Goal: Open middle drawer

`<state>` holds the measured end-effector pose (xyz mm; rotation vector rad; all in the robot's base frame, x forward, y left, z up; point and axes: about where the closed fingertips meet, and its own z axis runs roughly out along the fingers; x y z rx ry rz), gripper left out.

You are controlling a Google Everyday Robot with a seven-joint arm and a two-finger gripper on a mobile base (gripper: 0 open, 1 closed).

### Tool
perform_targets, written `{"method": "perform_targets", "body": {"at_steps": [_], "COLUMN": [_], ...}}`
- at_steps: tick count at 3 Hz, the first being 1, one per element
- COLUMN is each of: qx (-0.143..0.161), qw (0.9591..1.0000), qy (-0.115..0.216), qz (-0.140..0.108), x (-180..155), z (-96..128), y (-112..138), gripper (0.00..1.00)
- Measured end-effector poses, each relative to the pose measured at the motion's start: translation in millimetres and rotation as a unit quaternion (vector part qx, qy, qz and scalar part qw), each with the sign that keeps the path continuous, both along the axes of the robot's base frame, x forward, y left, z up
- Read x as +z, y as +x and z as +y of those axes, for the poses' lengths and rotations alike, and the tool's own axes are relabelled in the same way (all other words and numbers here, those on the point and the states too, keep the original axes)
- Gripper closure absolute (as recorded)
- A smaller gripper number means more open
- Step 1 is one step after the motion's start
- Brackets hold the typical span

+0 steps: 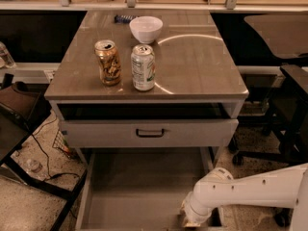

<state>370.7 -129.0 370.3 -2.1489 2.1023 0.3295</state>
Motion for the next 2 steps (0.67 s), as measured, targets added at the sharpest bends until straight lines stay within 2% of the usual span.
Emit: {"method": "perform_targets", "body": {"at_steps": [1, 2], "qx": [0.0, 0.0], "qw": [1.0, 1.0], "qy": [0.0, 0.0], "qz": [0.001, 0.001], "x": [-0.8, -0.9], "z": [0.1, 0.1], "y": [-1.1, -1.1], "gripper": [0.0, 0.0]}}
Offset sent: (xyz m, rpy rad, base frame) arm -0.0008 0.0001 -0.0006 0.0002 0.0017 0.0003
